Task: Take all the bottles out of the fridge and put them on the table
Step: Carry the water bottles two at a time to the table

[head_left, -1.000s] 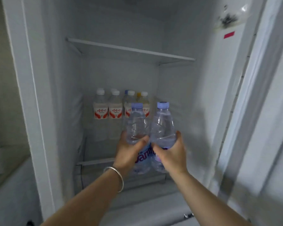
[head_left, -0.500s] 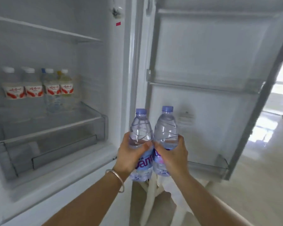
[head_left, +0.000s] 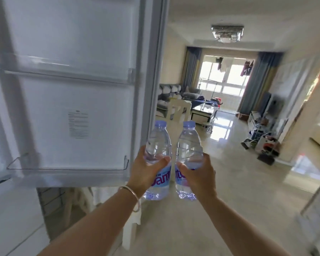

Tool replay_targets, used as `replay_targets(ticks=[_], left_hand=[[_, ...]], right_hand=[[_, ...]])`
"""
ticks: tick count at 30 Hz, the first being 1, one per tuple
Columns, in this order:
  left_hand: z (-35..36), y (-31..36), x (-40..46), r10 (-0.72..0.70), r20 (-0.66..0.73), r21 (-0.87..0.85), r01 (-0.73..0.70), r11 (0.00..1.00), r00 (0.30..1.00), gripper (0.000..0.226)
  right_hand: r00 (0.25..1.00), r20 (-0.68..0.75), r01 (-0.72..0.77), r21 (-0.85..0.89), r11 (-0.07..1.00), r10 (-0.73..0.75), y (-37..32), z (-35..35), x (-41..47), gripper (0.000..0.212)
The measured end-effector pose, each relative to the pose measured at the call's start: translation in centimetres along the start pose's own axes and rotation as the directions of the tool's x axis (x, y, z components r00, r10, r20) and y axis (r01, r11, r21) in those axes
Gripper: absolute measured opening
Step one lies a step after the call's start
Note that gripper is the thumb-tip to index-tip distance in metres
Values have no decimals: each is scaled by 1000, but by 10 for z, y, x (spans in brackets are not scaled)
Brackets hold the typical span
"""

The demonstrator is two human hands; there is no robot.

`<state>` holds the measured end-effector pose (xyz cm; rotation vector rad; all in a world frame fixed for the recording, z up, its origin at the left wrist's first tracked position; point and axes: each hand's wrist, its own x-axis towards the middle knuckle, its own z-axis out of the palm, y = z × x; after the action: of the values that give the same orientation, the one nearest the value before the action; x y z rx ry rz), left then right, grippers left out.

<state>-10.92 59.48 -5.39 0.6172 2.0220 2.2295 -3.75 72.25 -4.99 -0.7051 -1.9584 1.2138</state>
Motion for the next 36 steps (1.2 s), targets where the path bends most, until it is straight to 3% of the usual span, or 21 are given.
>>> replay_targets(ticks=[4,8,15,21,30,36], left_hand=[[70,-16,20,-39,5,-33,39,999,999,38],[116,-37,60,-85,-37,-23,84,996,996,56],[171,-75,164,-63,-83,-18,62,998,995,50],[203,-113,261,-90,-112,-34,86,996,990,47],[207,-174,390,-162,-305,-10,167,986,939,52],[190,-191,490,-91,-490,120,171,978,867,45]], right_hand=[[998,-48,-43,-26,999,42,34,-40,49,85],[996,-55,-66,-43,997,64,61,-51,101,82],[998,-53,-22,-93,995,17,100,-29,213,68],[994,-63,-88,-39,995,86,120,17,323,63],[981,161,-106,-40,994,111,164,122,446,73],[926,362,-110,1,994,102,164,213,538,69]])
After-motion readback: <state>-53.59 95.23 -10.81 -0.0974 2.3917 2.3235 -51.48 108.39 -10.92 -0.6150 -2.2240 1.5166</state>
